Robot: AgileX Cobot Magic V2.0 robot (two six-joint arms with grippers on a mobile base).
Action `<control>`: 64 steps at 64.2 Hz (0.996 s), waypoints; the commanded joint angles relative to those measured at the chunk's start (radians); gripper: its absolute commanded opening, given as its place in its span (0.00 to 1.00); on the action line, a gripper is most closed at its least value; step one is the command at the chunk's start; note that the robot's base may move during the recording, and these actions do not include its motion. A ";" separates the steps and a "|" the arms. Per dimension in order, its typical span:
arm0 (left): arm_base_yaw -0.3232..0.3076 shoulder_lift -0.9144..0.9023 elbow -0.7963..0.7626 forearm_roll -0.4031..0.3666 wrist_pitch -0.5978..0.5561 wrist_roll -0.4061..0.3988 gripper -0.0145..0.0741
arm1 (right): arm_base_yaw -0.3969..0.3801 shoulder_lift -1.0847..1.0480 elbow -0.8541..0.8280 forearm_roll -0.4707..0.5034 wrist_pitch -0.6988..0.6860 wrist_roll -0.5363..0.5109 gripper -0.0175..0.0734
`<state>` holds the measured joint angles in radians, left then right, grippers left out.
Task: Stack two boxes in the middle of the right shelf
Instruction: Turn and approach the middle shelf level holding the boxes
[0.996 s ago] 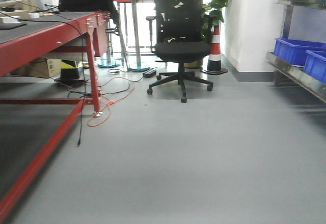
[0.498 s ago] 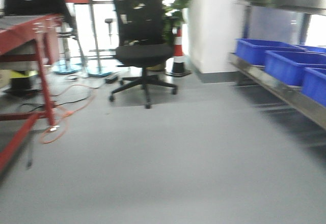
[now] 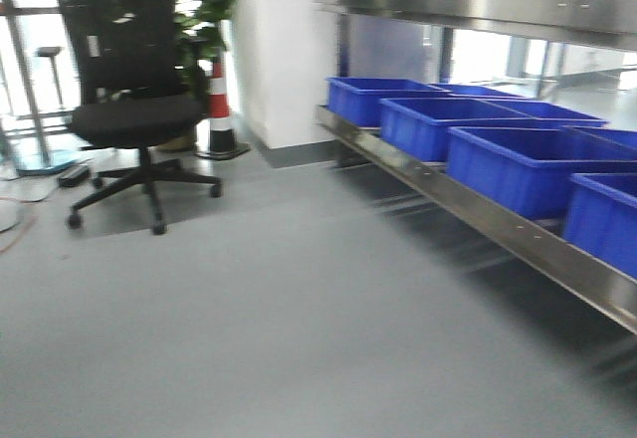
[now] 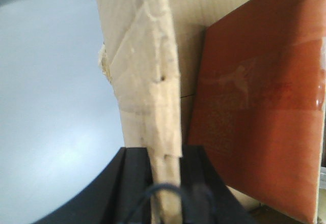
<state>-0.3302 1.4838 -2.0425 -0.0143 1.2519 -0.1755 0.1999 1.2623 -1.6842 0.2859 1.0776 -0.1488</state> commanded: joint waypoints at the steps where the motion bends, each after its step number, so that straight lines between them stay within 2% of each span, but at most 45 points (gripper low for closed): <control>1: 0.006 -0.010 -0.007 0.002 -0.060 0.006 0.04 | -0.006 -0.010 -0.012 0.002 -0.039 -0.017 0.02; 64: 0.006 -0.010 -0.007 0.025 -0.060 0.006 0.04 | -0.006 -0.010 -0.012 0.002 -0.039 -0.017 0.02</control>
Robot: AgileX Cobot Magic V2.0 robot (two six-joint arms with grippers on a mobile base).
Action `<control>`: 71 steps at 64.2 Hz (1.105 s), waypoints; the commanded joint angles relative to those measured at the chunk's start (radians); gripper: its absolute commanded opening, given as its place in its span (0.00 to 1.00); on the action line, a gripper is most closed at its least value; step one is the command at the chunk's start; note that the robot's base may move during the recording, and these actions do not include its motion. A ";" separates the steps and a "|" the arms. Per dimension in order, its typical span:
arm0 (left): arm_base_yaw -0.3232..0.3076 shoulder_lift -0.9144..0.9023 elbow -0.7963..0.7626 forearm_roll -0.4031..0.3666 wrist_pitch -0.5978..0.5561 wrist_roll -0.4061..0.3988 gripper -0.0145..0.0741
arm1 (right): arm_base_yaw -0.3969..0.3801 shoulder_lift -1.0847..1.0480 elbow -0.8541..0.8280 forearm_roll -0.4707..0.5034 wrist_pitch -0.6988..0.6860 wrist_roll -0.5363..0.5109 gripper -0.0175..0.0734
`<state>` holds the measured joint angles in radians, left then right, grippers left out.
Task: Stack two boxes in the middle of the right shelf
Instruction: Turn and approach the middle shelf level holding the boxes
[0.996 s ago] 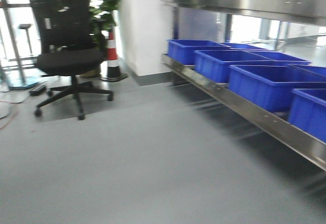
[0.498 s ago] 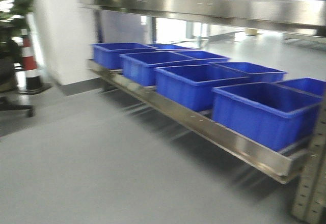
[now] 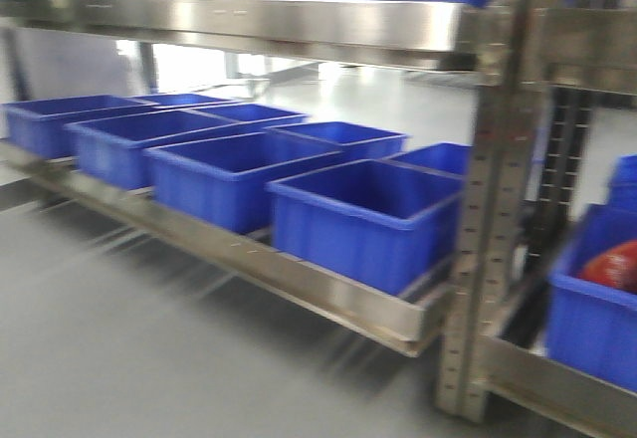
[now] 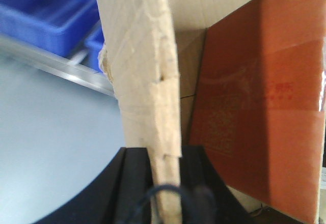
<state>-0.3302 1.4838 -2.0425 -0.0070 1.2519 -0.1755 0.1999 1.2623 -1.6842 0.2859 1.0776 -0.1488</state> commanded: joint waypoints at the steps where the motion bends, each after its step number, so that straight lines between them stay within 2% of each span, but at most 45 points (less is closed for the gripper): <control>1: 0.006 -0.010 -0.007 0.018 -0.060 0.006 0.04 | -0.006 -0.010 -0.012 0.002 -0.039 -0.017 0.02; 71: 0.006 -0.010 -0.007 0.020 -0.060 0.006 0.04 | -0.006 -0.010 -0.012 0.002 -0.039 -0.017 0.02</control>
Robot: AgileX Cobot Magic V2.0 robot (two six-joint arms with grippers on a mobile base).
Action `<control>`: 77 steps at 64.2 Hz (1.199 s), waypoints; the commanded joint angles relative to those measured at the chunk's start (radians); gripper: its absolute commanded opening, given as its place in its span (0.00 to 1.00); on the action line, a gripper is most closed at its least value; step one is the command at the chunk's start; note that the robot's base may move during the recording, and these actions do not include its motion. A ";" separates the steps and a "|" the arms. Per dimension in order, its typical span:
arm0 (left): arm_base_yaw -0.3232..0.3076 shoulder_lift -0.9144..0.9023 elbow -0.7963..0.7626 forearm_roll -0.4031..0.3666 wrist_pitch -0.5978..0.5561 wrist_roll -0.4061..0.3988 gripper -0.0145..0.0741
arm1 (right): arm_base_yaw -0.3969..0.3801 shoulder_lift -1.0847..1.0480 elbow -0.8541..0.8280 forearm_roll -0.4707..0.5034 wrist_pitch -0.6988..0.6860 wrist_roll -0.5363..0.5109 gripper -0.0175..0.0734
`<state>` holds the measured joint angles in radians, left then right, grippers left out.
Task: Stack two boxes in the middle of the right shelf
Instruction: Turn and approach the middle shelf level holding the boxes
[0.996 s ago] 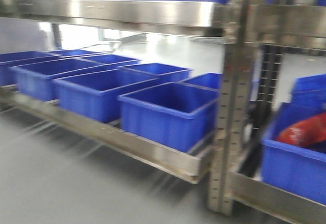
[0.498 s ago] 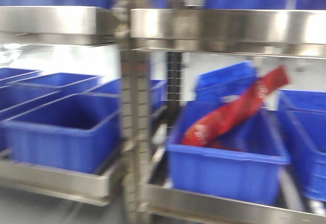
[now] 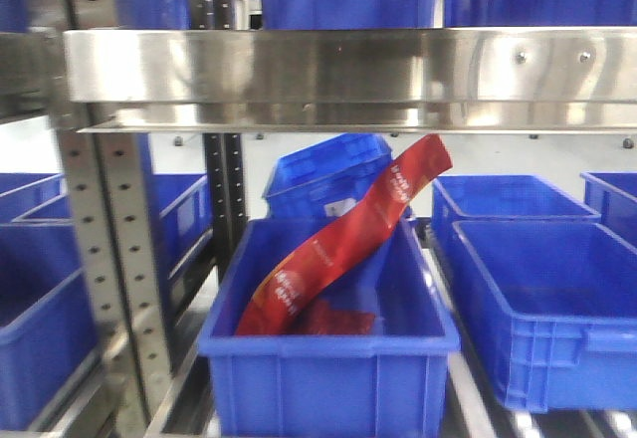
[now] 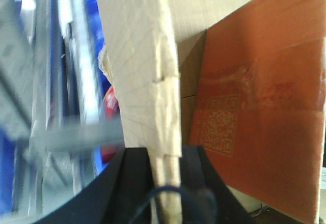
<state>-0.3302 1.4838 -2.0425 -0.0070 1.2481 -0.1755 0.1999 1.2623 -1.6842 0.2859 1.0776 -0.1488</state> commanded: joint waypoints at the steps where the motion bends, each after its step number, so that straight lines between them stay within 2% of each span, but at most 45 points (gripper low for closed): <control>1: 0.006 -0.010 -0.007 0.020 -0.056 0.006 0.04 | -0.006 -0.010 -0.012 0.002 -0.039 -0.017 0.02; 77: 0.006 -0.010 -0.007 0.020 -0.056 0.006 0.04 | -0.006 -0.010 -0.012 0.002 -0.039 -0.017 0.02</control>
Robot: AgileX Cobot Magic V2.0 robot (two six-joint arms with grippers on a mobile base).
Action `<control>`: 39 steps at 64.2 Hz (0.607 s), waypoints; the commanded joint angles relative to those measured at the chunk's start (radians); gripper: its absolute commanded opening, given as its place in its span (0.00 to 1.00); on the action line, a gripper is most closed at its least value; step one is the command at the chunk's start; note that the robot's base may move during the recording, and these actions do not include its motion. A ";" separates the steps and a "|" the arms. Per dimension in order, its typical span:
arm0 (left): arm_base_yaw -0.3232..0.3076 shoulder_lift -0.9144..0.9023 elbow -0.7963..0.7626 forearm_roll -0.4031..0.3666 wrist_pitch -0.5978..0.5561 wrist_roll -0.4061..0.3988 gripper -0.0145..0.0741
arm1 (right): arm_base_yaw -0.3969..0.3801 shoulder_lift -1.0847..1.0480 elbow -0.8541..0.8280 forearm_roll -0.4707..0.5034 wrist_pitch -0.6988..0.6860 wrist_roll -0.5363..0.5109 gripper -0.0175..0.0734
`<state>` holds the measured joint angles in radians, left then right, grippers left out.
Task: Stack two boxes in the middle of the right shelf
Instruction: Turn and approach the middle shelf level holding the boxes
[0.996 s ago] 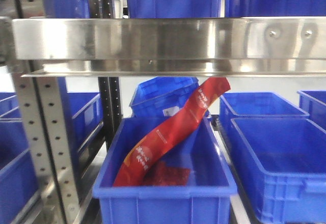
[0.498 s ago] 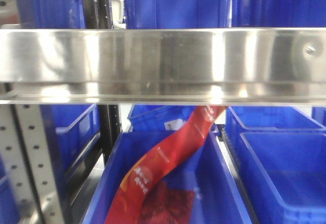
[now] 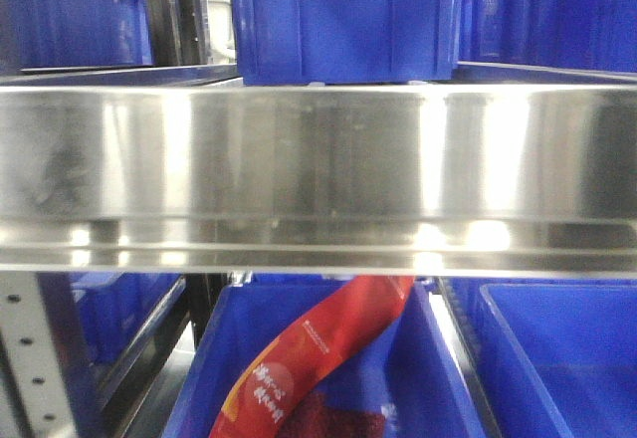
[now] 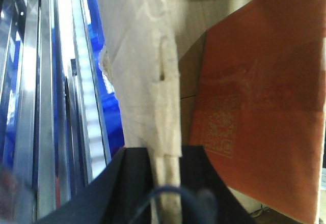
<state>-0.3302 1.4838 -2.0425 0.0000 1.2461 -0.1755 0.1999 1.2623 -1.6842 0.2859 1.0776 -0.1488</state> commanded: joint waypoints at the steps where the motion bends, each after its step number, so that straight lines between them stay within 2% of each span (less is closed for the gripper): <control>1: 0.006 -0.010 -0.007 0.013 -0.054 0.006 0.04 | -0.006 -0.010 -0.012 0.002 -0.039 -0.017 0.02; 39: 0.006 -0.010 -0.007 0.013 -0.054 0.006 0.04 | -0.006 -0.010 -0.012 0.002 -0.039 -0.017 0.02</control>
<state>-0.3302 1.4838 -2.0425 0.0000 1.2461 -0.1755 0.1999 1.2623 -1.6842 0.2859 1.0776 -0.1488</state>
